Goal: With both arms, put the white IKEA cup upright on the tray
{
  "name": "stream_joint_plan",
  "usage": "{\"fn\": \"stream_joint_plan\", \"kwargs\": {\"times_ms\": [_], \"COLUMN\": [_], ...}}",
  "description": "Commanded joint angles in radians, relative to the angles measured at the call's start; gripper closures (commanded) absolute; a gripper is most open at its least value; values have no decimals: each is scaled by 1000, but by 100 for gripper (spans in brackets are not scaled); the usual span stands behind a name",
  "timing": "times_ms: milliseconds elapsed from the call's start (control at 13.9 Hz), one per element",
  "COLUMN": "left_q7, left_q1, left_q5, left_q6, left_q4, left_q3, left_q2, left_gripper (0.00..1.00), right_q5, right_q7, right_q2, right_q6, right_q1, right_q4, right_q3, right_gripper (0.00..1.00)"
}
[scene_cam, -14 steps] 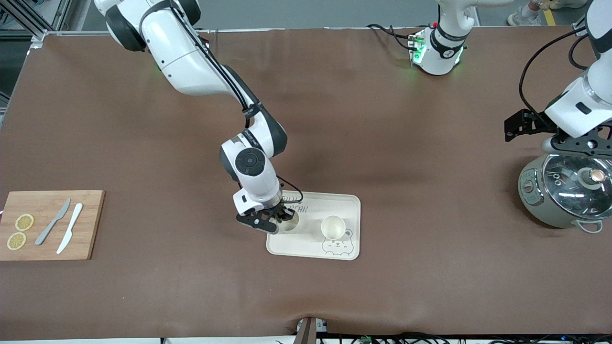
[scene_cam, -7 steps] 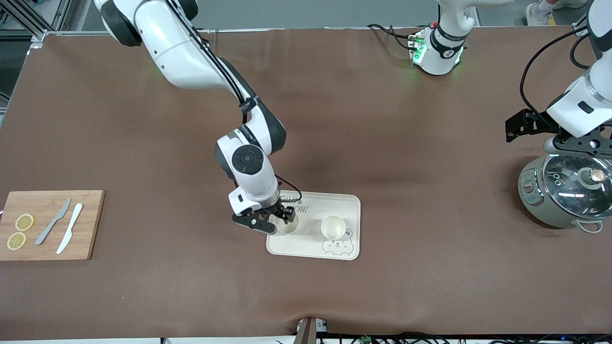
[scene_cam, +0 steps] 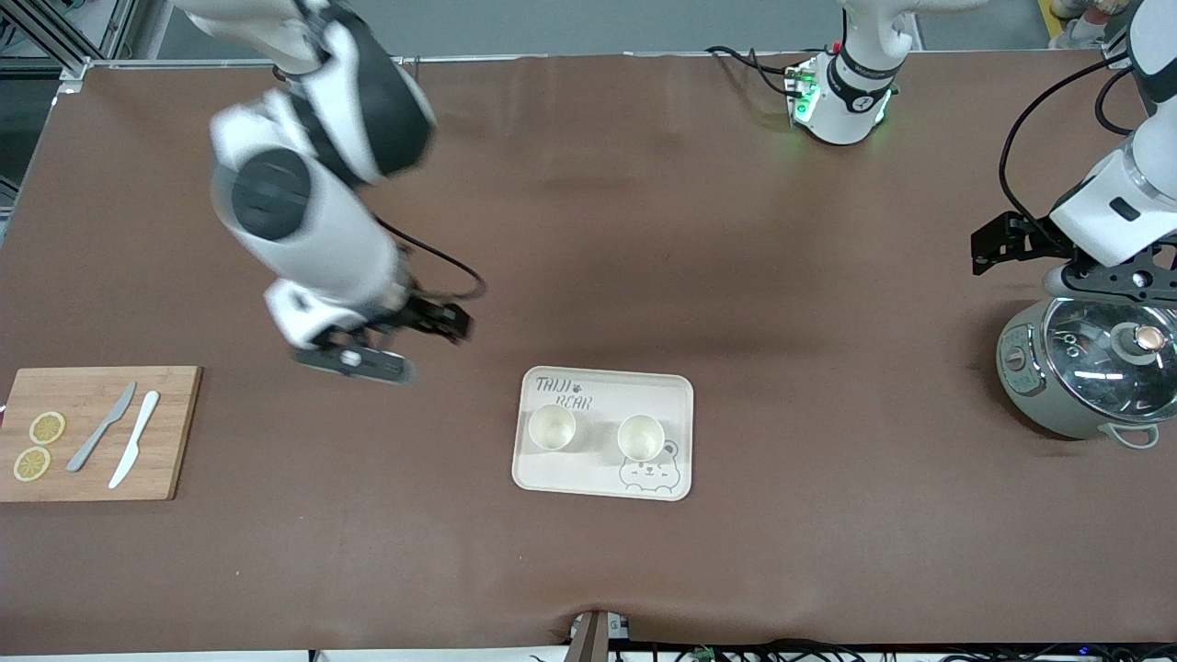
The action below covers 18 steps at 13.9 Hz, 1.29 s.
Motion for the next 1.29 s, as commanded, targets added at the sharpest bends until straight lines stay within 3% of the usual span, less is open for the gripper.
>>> {"fn": "stream_joint_plan", "kwargs": {"times_ms": [0, 143, 358, 574, 932, 1219], "left_q7": [-12, -12, -13, -16, 1, 1], "left_q1": [4, 4, -1, -1, -5, 1], "left_q5": [-13, -13, -13, -14, -22, -23], "left_q6": [2, 2, 2, 2, -1, -1], "left_q4": [10, 10, 12, 13, 38, 38], "left_q3": [-1, -1, -1, -1, -1, -1], "left_q2": [5, 8, 9, 9, 9, 9], "left_gripper": [0, 0, 0, 0, 0, 0], "right_q5": [18, 16, 0, -79, -76, -70], "right_q7": [-181, -429, -617, -626, -638, -649], "right_q2": [-131, -208, -233, -239, -363, -399], "right_q6": [-154, -263, -279, -216, -44, -35], "right_q1": [-138, -322, -492, -510, -507, -507], "right_q4": [-53, -56, -63, -93, -303, -337], "right_q3": [12, 12, 12, 12, 15, 15], "right_gripper": [0, 0, 0, 0, 0, 0]}}
